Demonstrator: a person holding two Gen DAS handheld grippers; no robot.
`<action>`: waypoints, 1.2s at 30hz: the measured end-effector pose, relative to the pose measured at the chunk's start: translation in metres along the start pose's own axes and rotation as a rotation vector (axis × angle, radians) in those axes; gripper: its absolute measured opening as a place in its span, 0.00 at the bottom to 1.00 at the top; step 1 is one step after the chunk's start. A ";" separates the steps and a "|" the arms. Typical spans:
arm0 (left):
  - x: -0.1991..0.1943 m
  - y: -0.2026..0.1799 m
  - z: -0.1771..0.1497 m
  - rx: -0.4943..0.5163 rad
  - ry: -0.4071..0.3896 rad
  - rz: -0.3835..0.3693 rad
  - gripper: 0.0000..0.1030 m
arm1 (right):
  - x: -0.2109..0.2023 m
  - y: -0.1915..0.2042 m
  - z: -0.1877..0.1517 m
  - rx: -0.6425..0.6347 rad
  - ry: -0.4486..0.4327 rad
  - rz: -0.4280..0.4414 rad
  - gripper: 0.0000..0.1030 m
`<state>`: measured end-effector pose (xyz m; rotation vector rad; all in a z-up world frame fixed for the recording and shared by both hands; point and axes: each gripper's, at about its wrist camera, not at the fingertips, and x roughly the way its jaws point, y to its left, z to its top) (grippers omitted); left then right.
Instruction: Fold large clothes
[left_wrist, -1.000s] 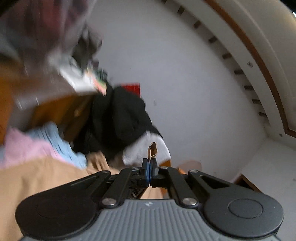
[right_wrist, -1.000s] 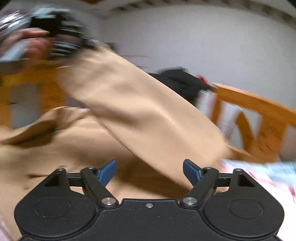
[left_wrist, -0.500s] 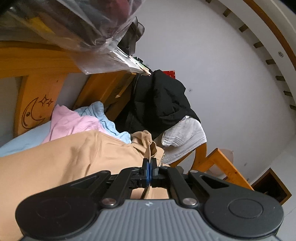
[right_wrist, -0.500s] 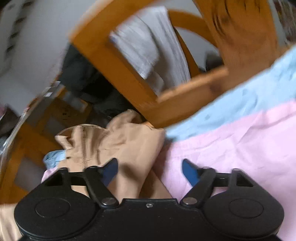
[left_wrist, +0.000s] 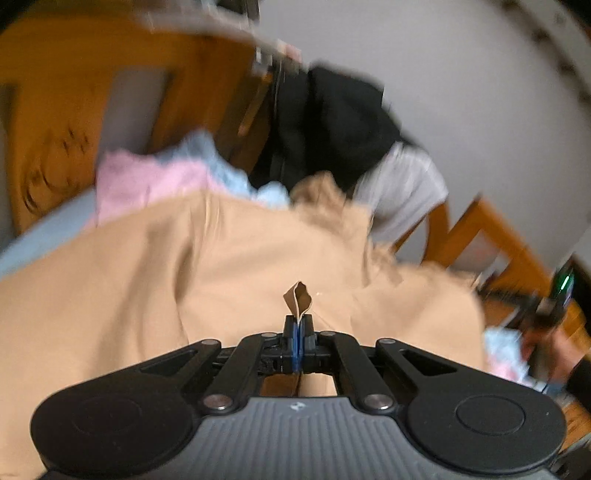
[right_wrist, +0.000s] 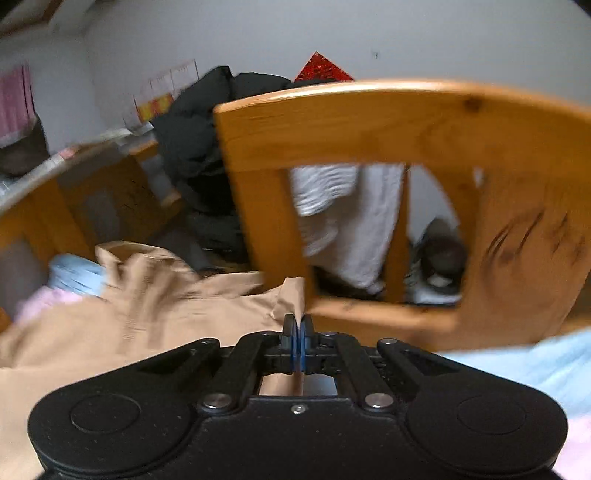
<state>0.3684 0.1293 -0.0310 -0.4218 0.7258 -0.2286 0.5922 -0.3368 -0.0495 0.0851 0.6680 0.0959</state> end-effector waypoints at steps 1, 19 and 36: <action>0.011 -0.002 -0.005 0.019 0.022 0.020 0.00 | 0.005 -0.001 -0.002 -0.016 0.013 -0.012 0.00; 0.026 -0.011 -0.025 0.095 0.051 0.104 0.00 | -0.061 -0.024 -0.140 0.211 0.148 0.127 0.09; 0.042 -0.015 -0.038 0.130 0.106 0.161 0.00 | -0.037 0.030 -0.095 -0.024 0.017 -0.039 0.41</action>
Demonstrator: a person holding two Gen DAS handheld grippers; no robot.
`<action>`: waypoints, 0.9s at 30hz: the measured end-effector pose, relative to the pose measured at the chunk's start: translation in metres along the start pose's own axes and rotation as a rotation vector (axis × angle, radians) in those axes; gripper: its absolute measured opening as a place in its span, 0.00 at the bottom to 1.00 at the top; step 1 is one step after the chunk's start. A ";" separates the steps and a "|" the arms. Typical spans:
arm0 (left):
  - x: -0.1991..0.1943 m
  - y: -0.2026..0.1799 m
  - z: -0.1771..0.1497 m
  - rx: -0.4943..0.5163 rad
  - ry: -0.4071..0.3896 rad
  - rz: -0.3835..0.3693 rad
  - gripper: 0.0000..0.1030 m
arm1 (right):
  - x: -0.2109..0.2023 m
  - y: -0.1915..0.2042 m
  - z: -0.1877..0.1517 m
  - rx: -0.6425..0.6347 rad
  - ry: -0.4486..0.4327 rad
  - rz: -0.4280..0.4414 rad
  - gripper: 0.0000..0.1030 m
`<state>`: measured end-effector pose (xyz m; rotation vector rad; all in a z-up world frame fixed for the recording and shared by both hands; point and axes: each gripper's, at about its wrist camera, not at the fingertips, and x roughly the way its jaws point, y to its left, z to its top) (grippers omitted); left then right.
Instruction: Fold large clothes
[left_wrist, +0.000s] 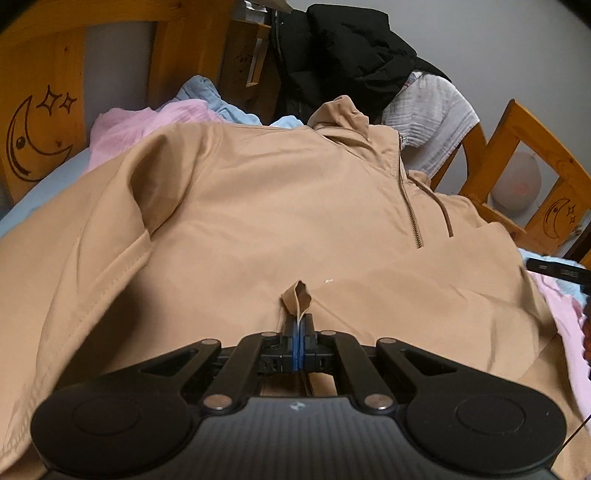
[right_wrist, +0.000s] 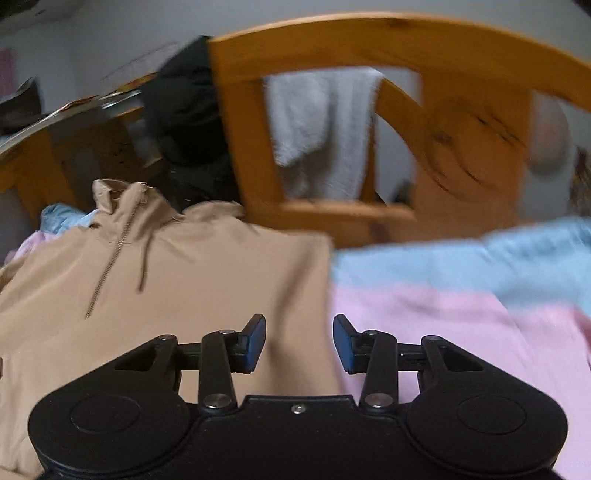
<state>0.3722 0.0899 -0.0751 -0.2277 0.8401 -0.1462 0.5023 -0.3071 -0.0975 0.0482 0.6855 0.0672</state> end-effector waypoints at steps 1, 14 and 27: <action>0.000 -0.001 0.000 0.008 0.000 0.003 0.00 | 0.015 0.009 -0.001 -0.034 0.034 -0.017 0.39; -0.088 0.001 -0.032 0.002 -0.105 0.007 0.82 | -0.015 0.076 -0.005 -0.095 -0.023 0.081 0.71; -0.220 0.136 -0.143 -0.625 -0.295 0.412 0.89 | -0.076 0.238 -0.039 -0.305 -0.125 0.492 0.96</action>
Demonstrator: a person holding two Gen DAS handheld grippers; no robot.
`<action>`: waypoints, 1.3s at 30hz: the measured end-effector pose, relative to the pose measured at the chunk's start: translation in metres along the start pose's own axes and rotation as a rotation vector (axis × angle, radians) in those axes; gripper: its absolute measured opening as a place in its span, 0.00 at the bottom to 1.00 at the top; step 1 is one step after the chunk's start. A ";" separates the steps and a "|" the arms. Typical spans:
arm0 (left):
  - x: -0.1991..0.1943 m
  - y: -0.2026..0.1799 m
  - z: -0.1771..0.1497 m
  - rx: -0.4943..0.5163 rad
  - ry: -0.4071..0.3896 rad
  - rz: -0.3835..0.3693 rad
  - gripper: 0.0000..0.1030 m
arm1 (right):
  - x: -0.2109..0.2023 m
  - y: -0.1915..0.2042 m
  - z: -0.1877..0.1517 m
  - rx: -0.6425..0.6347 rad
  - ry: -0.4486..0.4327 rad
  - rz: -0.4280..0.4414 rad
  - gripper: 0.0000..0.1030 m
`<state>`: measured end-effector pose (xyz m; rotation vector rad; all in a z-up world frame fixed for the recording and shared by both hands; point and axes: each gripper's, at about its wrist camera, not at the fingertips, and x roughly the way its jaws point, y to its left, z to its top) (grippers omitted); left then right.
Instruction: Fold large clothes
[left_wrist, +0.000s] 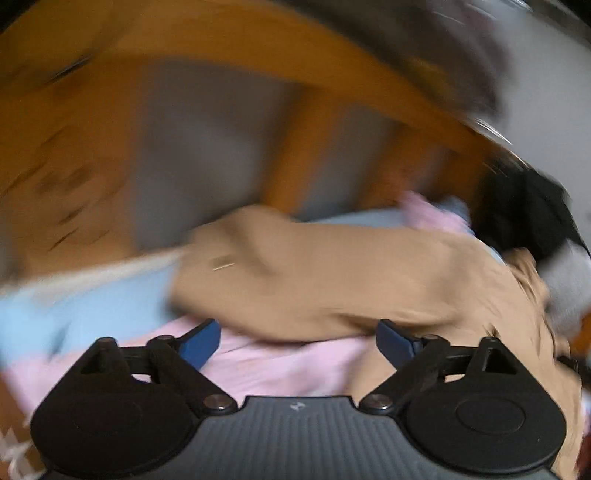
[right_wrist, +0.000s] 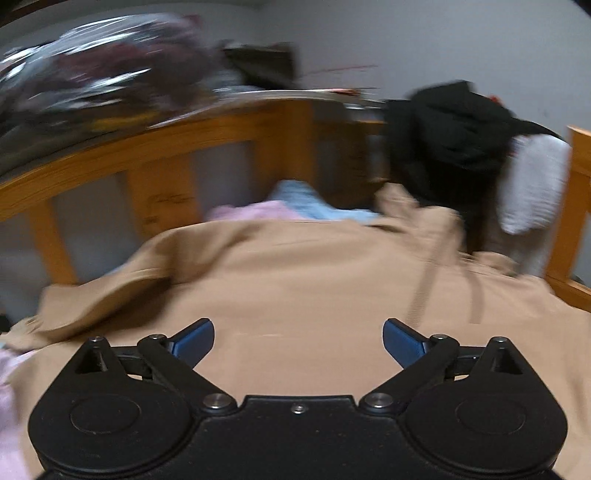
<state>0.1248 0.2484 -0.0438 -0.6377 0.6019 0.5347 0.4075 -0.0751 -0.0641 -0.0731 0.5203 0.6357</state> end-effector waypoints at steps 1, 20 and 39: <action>0.000 0.012 0.000 -0.054 0.008 0.009 0.89 | -0.003 0.013 0.000 -0.017 -0.003 0.023 0.96; -0.007 -0.019 0.012 0.055 -0.227 -0.032 0.00 | -0.089 0.086 -0.020 -0.165 0.031 0.100 0.99; -0.054 -0.191 -0.045 0.825 -0.239 -0.692 0.00 | -0.111 -0.015 0.045 0.576 0.074 0.394 0.99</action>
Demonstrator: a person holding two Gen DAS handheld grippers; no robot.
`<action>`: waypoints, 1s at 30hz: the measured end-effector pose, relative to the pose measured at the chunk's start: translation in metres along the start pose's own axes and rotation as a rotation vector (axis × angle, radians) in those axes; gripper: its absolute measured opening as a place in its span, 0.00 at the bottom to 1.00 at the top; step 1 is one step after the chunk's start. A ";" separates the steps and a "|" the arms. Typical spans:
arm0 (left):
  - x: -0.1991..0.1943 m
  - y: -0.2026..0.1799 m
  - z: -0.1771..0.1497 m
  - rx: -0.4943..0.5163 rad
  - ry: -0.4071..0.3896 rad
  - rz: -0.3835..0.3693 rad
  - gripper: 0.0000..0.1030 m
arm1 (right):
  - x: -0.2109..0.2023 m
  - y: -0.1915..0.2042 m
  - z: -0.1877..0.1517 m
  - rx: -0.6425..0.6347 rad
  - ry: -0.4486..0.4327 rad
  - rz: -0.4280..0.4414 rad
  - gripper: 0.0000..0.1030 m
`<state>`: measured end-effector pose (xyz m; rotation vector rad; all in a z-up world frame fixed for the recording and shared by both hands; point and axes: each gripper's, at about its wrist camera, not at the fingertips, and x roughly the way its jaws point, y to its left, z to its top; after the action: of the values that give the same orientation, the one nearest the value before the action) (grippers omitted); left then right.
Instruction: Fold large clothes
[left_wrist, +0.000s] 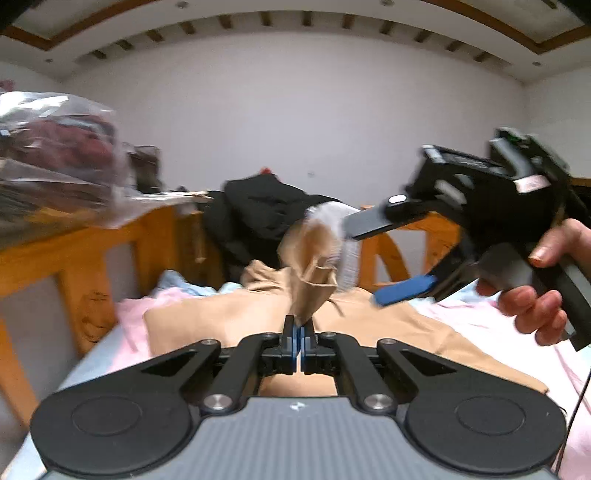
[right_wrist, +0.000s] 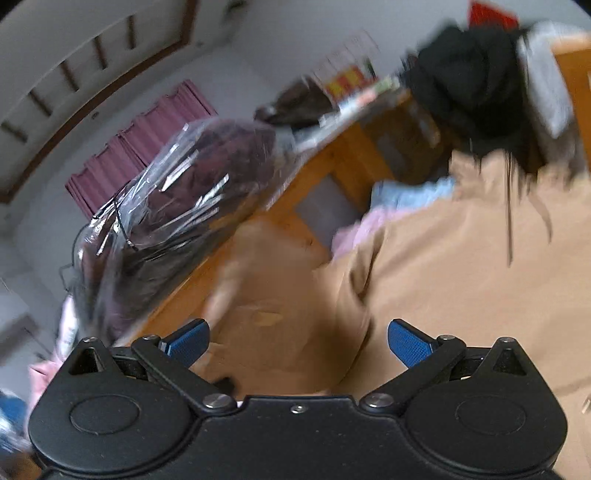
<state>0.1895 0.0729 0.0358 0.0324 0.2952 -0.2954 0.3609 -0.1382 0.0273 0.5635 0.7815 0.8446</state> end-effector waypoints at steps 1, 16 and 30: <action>0.004 -0.002 -0.001 0.010 0.005 -0.015 0.00 | 0.004 -0.005 -0.003 0.031 0.026 0.003 0.99; 0.006 -0.018 -0.014 0.017 0.093 -0.063 0.14 | 0.027 -0.030 -0.009 0.207 0.004 -0.237 0.05; 0.056 0.052 -0.030 0.038 0.266 0.131 0.49 | -0.061 0.068 0.143 -0.090 -0.330 -0.196 0.01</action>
<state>0.2471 0.1096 -0.0098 0.1287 0.5491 -0.1663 0.4183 -0.1703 0.1844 0.5202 0.4852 0.5834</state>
